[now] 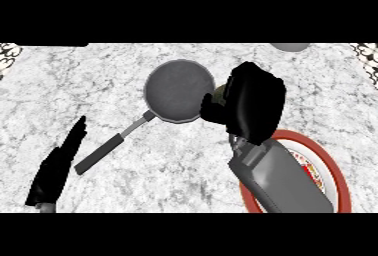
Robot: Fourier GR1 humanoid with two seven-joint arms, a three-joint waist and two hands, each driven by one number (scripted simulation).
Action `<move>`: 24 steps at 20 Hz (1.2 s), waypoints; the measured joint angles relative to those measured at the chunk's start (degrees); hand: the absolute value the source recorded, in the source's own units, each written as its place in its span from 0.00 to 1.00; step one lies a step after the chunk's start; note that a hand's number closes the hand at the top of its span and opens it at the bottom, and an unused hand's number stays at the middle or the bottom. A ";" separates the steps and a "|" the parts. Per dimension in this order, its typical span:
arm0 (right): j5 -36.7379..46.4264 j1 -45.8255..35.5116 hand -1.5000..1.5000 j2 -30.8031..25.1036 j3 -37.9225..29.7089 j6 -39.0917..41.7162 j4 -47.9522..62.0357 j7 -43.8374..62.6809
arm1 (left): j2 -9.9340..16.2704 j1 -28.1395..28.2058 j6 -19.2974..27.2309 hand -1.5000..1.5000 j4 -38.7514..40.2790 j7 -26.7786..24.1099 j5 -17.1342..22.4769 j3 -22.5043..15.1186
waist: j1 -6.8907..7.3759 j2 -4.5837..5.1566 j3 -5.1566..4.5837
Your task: Pick the squash from the plate and place it in the pan
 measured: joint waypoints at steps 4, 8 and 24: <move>-3.55 -6.10 1.00 1.10 -3.98 -3.95 9.59 -1.32 | -0.07 -0.29 -0.80 0.50 0.53 -0.96 0.08 0.00 | 0.92 0.31 0.02; -7.83 -10.20 1.00 1.57 -8.64 -10.67 19.64 -4.21 | -0.52 -1.65 -0.72 0.50 0.71 -0.39 -0.38 -0.24 | 1.73 0.70 0.06; -32.11 -19.98 0.00 2.10 -20.35 -29.05 54.57 -14.75 | -2.25 -5.16 -1.43 0.50 1.39 -0.05 -1.96 -2.51 | 5.82 2.19 0.21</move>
